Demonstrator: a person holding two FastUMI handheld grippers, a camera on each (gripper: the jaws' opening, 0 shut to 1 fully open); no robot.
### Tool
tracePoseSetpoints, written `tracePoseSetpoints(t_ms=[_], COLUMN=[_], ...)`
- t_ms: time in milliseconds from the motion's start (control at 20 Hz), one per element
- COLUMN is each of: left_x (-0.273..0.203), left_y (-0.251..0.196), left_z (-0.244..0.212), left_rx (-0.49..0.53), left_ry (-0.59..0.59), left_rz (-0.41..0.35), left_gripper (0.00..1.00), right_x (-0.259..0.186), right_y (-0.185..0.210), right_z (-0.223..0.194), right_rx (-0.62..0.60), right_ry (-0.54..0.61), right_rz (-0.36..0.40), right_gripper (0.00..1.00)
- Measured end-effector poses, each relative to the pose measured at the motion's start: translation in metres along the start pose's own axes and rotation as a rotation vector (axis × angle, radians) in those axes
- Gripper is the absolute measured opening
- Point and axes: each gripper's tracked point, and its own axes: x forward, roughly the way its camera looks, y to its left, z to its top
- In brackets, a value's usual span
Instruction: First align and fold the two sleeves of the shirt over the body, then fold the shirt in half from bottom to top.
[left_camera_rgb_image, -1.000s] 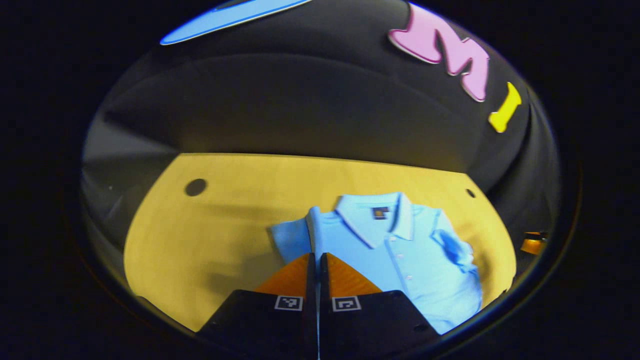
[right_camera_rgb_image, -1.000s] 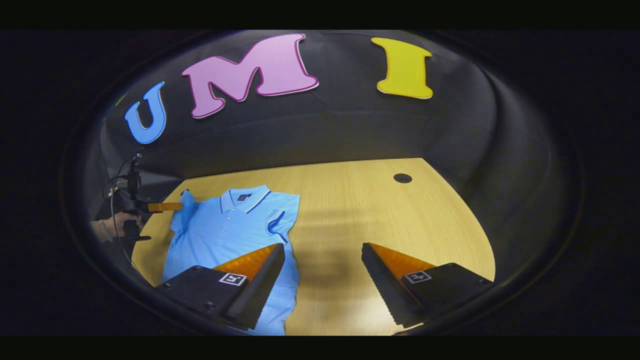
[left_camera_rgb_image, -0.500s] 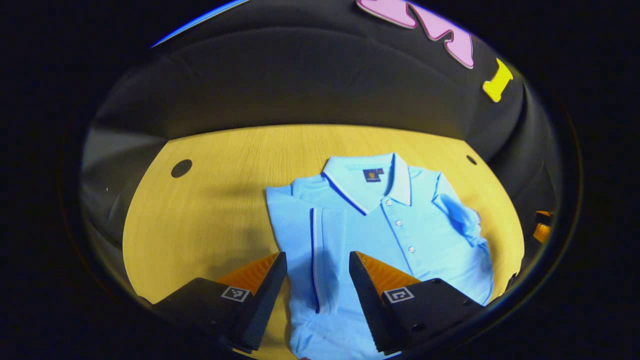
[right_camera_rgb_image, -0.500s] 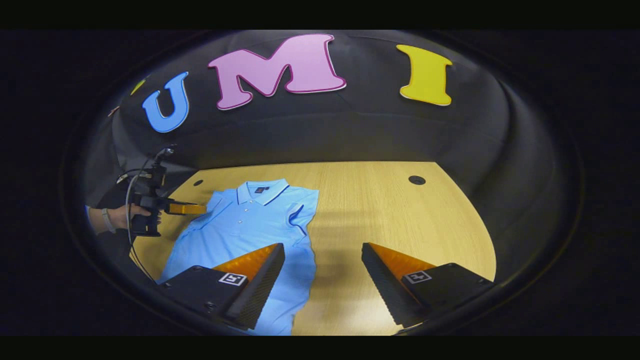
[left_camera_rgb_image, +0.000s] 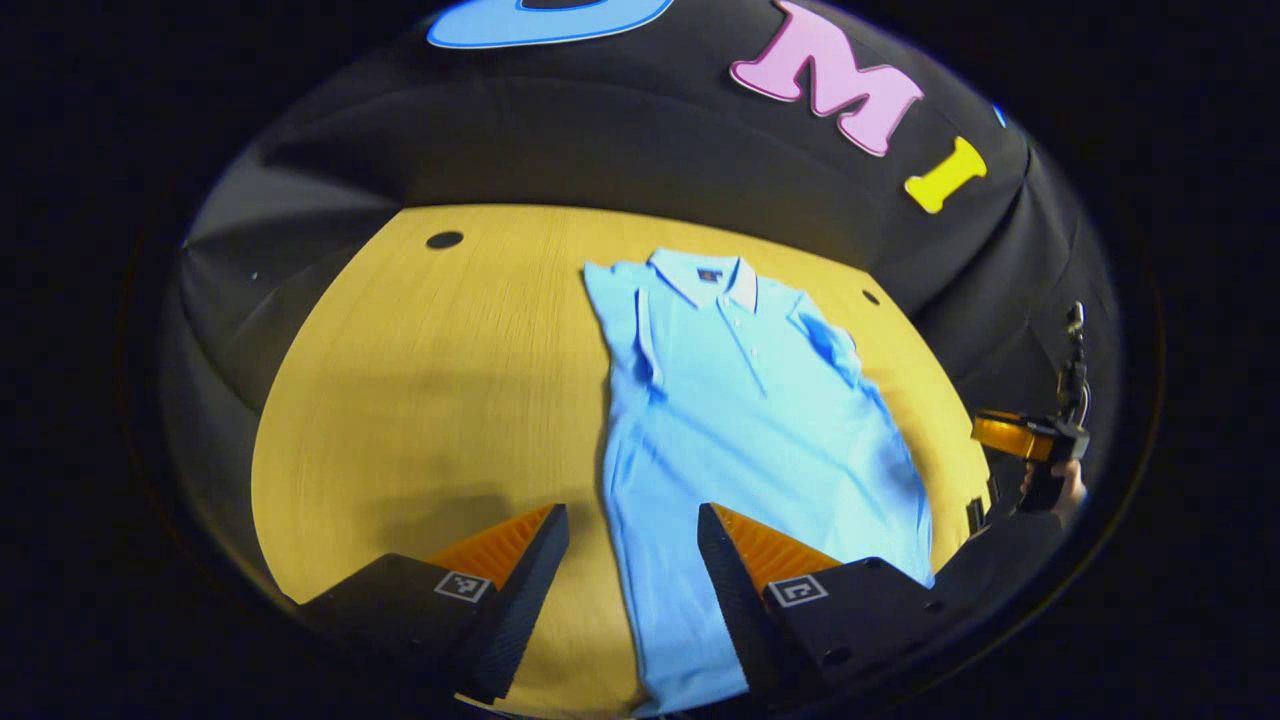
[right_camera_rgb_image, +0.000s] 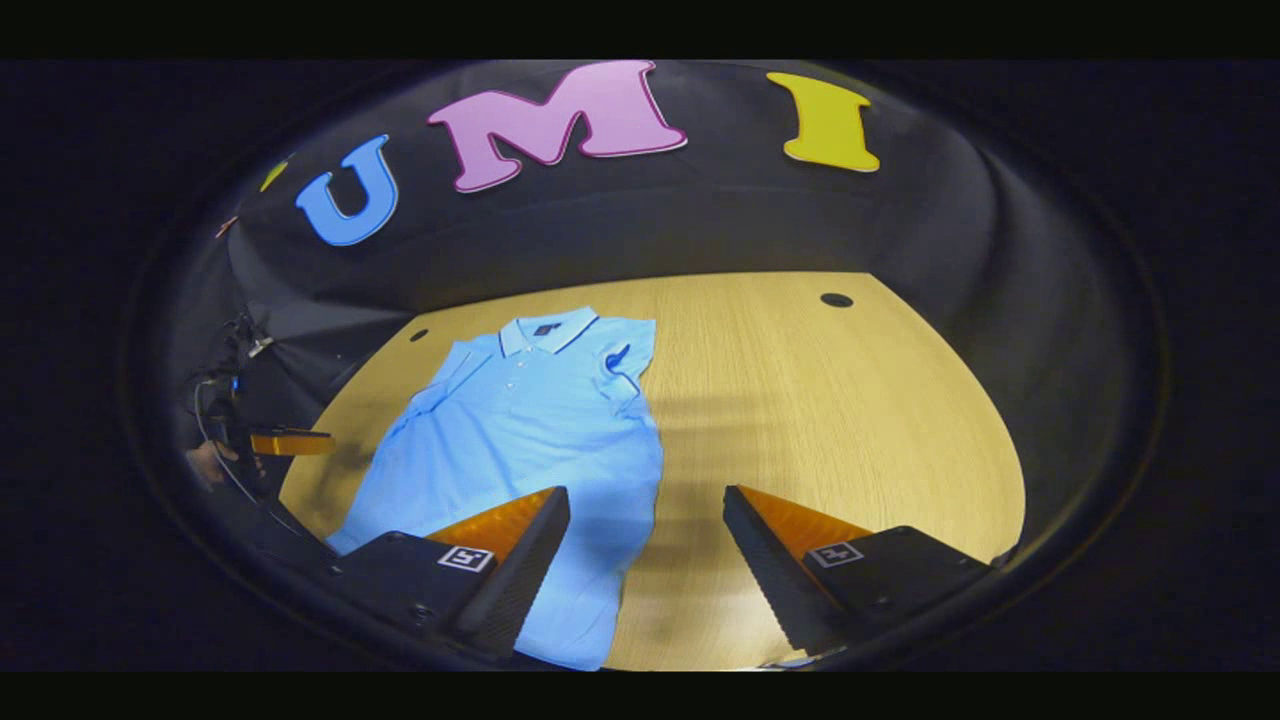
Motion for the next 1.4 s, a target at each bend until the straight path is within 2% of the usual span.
tracePoseSetpoints(t_ms=[200,500,700,750,800,850,1000,1100,1200,1250,1300,1350,1400], left_x=[-0.02,-0.026,-0.023,-0.023,-0.023,-0.024,-0.025,-0.025,-0.022,-0.021,-0.02,-0.017,-0.016], left_y=[-0.01,-0.034,-0.038,-0.038,-0.037,-0.037,-0.037,-0.037,-0.039,-0.041,-0.044,-0.048,-0.052], left_z=[-0.066,-0.118,-0.142,-0.146,-0.146,-0.147,-0.152,-0.154,-0.157,-0.157,-0.158,-0.158,-0.158], left_rx=[-0.035,-0.052,-0.07,-0.079,-0.083,-0.084,-0.053,-0.001,0.058,0.069,0.066,0.054,0.031], left_ry=[0.07,0.15,0.202,0.211,0.209,0.208,0.225,0.239,0.246,0.243,0.24,0.233,0.233], left_rz=[0.006,-0.025,-0.026,-0.024,-0.023,-0.026,-0.008,0.022,0.046,0.05,0.047,0.032,0.014], left_gripper=[0.85,0.85,0.86,0.86,0.86,0.85,0.86,0.83,0.79,0.73,0.69,0.63,0.53], right_x=[-0.017,-0.037,-0.036,-0.035,-0.034,-0.036,-0.034,-0.035,-0.037,-0.038,-0.038,-0.037,-0.036], right_y=[0.018,0.029,0.035,0.039,0.043,0.046,0.047,0.044,0.048,0.053,0.058,0.063,0.067], right_z=[-0.05,-0.113,-0.152,-0.16,-0.169,-0.162,-0.173,-0.181,-0.188,-0.194,-0.198,-0.2,-0.2], right_rx=[0.031,0.09,0.149,0.169,0.19,0.21,0.261,0.257,0.279,0.301,0.315,0.319,0.332], right_ry=[0.059,0.156,0.249,0.274,0.308,0.297,0.401,0.461,0.506,0.528,0.539,0.539,0.534], right_rz=[0.026,0.037,0.05,0.059,0.066,0.082,0.084,0.061,0.049,0.051,0.056,0.068,0.088], right_gripper=[0.98,0.97,0.98,0.9,0.98,0.98,0.95,0.83,0.59,0.59,0.41,0.38,0.23])
